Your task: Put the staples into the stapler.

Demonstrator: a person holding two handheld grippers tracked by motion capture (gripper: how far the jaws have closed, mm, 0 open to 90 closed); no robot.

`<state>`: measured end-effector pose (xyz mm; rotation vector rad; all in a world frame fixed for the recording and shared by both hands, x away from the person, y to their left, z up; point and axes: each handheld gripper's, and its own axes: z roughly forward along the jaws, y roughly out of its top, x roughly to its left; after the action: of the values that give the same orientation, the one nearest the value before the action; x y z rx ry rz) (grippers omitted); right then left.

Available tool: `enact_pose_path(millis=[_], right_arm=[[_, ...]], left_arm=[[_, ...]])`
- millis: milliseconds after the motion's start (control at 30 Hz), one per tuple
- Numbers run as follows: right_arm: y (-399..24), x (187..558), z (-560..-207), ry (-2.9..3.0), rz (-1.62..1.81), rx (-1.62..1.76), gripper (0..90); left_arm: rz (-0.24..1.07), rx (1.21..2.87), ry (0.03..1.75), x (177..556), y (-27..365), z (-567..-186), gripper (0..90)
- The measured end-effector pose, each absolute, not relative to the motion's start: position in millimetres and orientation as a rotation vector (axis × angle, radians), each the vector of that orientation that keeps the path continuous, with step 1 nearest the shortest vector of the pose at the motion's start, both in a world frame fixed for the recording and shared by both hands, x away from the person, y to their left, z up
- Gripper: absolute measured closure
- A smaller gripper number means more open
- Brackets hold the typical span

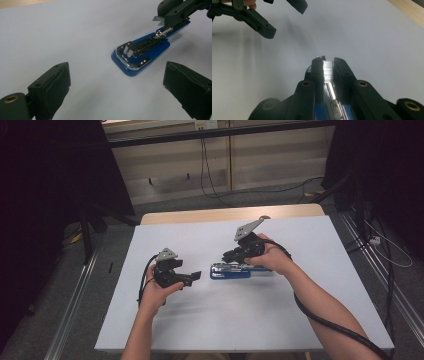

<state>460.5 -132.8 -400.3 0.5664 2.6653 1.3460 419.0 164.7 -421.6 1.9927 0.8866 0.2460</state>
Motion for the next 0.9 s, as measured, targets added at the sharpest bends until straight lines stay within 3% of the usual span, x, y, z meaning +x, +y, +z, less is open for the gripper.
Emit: enact_pose_path(millis=[900], right_arm=[[-112,473,-409,2.741,1.243,0.453,79.9]], left_arm=[[0.231,1.995,0.898,421,167,-424,7.6]])
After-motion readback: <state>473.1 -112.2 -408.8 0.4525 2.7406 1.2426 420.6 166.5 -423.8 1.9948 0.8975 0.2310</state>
